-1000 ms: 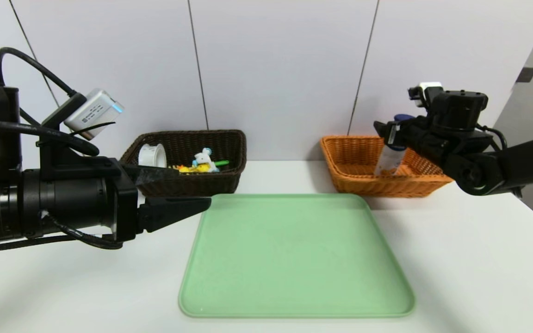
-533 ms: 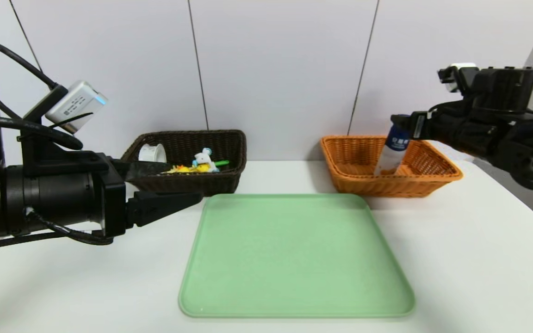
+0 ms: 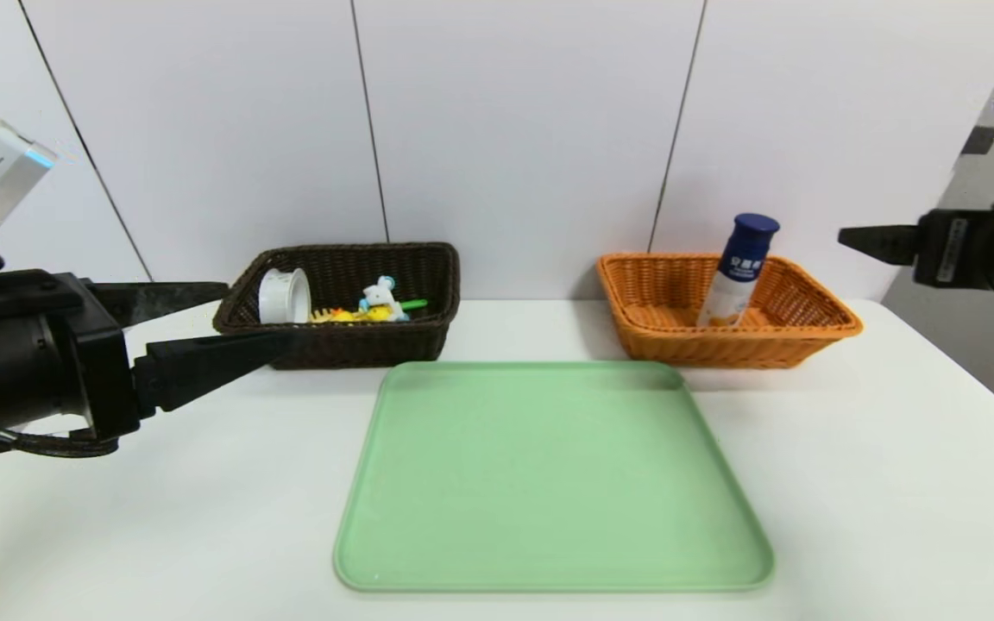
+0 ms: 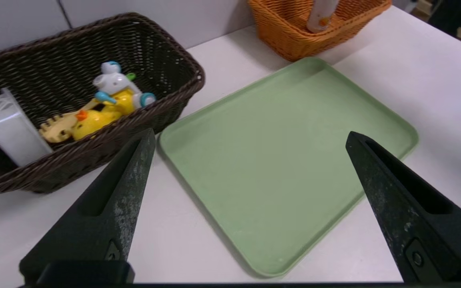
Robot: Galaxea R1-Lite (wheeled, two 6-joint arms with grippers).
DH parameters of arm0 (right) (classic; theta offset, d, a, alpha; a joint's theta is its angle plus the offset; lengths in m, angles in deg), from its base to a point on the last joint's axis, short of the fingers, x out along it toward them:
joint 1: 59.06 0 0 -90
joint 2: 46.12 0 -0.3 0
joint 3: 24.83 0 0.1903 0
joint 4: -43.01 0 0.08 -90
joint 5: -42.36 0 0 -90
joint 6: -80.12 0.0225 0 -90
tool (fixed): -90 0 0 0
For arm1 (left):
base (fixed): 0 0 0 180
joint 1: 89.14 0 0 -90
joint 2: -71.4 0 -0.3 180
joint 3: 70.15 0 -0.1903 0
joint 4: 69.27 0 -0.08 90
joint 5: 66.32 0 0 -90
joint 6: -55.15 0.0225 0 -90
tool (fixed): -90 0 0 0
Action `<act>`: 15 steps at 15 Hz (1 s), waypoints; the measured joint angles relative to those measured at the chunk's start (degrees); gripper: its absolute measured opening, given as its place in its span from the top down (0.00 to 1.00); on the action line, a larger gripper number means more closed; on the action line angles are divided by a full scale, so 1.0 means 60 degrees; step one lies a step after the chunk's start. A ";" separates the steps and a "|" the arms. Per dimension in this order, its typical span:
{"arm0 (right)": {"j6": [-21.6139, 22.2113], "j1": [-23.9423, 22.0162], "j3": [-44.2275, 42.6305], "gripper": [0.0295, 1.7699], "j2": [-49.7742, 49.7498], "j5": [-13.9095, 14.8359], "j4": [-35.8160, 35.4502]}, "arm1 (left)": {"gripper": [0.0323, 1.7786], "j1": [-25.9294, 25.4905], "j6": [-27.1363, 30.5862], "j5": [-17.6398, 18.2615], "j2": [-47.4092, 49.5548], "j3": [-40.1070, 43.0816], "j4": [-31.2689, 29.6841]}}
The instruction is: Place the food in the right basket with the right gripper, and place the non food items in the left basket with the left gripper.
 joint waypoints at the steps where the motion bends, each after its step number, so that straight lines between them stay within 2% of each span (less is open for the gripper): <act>1: -0.0008 0.0012 0.0368 0.05 -0.0711 0.0022 0.0463 | 0.05 -0.0051 0.0004 -0.0356 0.0262 0.0091 0.0138; 4: -0.0014 0.0004 0.1694 0.04 -0.3023 0.0087 0.1674 | 0.05 -0.0095 0.0063 -0.1369 0.1168 0.0351 0.0786; 7: -0.0055 -0.0020 0.2416 0.04 -0.5165 0.0138 0.2912 | 0.05 -0.0138 0.0104 -0.2058 0.2339 0.0614 0.1713; 11: -0.0400 -0.0057 0.2641 0.04 -0.7264 0.0161 0.4354 | 0.05 -0.1061 0.0264 -0.2243 0.4269 0.1739 0.2448; 15: -0.0520 -0.0335 0.2761 0.04 -0.8448 0.0128 0.4854 | 0.05 -0.2022 0.0388 -0.2188 0.6258 0.2420 0.3785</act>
